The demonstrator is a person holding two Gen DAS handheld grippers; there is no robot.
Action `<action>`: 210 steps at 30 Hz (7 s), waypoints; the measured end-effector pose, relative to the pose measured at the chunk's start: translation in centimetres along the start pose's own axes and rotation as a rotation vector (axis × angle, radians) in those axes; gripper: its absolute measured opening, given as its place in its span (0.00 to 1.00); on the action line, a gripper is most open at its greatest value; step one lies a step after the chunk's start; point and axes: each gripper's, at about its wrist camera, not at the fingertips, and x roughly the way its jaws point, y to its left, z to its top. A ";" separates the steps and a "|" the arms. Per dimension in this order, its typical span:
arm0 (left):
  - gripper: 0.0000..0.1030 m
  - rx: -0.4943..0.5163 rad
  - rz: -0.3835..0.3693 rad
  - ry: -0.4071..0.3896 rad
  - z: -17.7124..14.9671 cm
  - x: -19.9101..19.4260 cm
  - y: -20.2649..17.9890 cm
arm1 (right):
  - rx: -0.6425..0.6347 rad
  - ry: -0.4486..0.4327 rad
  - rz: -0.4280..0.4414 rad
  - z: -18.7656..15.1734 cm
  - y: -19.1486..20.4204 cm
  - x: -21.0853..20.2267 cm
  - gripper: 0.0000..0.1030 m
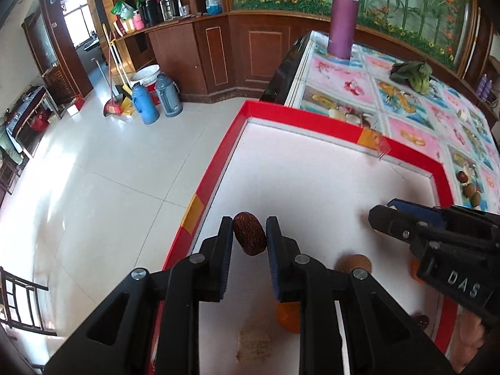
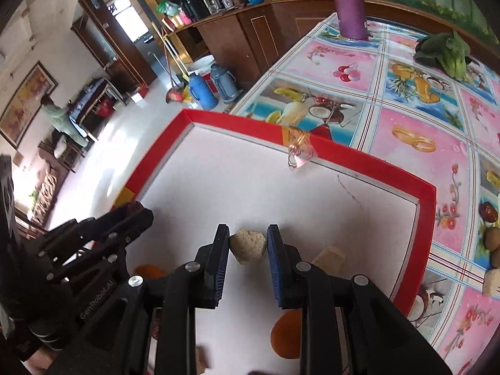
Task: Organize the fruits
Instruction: 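Carry the held ball and date over the red-bordered tray, then open both tools to drop the ball and date into the tray, then move both open tools back to the fruit pile, then grasp a tan round cake with the right tool while the left grasps a brown round fruit, then carry the held cake and brown fruit over the tray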
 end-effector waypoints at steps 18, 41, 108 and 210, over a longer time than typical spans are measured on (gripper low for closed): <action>0.52 -0.029 0.028 -0.013 -0.3 -1.4 0.2 | -0.045 -0.082 -0.051 -0.8 -0.8 -2.9 0.30; 0.67 0.324 -0.253 -0.147 -2.7 -11.0 -17.0 | 0.091 -0.182 -0.297 -7.5 -17.1 -10.5 0.46; 0.24 0.354 -0.340 -0.086 -1.3 -4.1 -30.2 | 0.273 -0.380 -0.332 -10.0 -25.3 -15.9 0.22; 0.25 0.131 0.081 0.014 3.8 3.5 -8.5 | 0.019 -0.057 -0.161 0.7 -5.0 -0.5 0.21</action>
